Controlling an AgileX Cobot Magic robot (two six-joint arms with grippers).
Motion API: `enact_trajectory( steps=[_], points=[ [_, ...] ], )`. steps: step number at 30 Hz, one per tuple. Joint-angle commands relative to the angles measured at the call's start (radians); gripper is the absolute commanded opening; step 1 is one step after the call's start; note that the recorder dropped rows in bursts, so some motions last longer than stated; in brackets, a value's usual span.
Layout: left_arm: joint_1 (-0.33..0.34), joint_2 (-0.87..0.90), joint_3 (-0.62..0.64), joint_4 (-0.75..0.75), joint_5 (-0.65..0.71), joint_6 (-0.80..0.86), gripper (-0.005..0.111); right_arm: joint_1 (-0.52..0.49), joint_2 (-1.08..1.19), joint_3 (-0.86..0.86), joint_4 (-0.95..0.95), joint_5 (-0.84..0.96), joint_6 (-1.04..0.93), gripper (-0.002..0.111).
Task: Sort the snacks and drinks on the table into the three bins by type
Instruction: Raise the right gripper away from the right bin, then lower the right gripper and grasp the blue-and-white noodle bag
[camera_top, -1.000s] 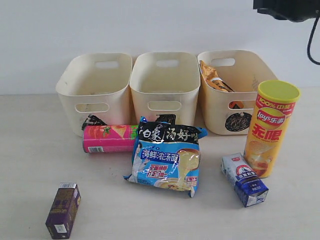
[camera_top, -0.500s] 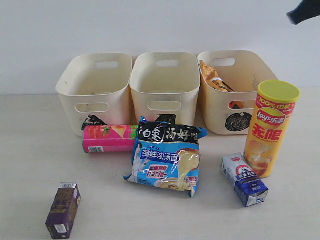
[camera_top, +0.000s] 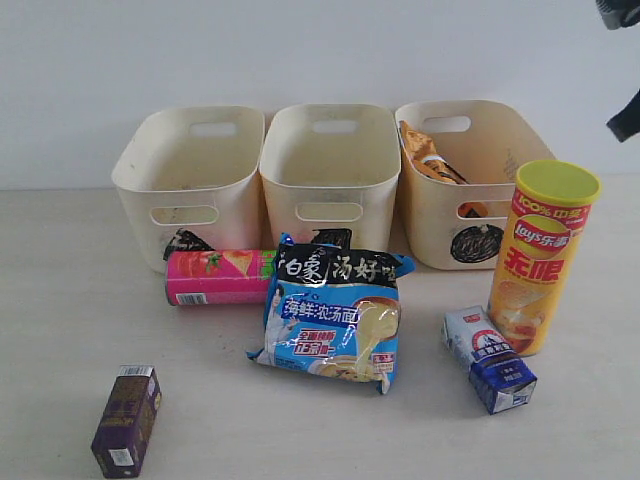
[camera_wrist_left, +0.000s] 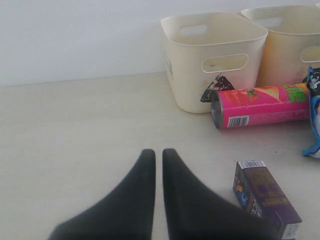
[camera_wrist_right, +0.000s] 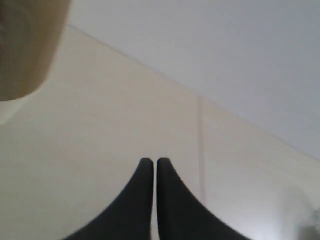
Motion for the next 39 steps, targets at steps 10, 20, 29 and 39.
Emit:
enact_trajectory(
  steps=[10, 20, 29, 39],
  points=[
    [0.003, -0.003, 0.0, 0.001, -0.005, -0.005, 0.004, 0.001, -0.195, 0.13, 1.123, -0.045, -0.611, 0.0],
    [0.003, -0.003, 0.0, 0.001, -0.005, -0.005, 0.004, 0.091, -0.203, 0.361, 1.629, -0.06, -1.109, 0.0],
    [0.003, -0.003, 0.0, 0.001, -0.005, -0.005, 0.004, 0.272, -0.155, 0.433, 1.654, -0.19, -1.024, 0.0],
    [0.003, -0.003, 0.0, 0.001, -0.005, -0.005, 0.004, 0.34, 0.057, 0.522, 1.777, -0.47, -1.048, 0.06]
  ],
)
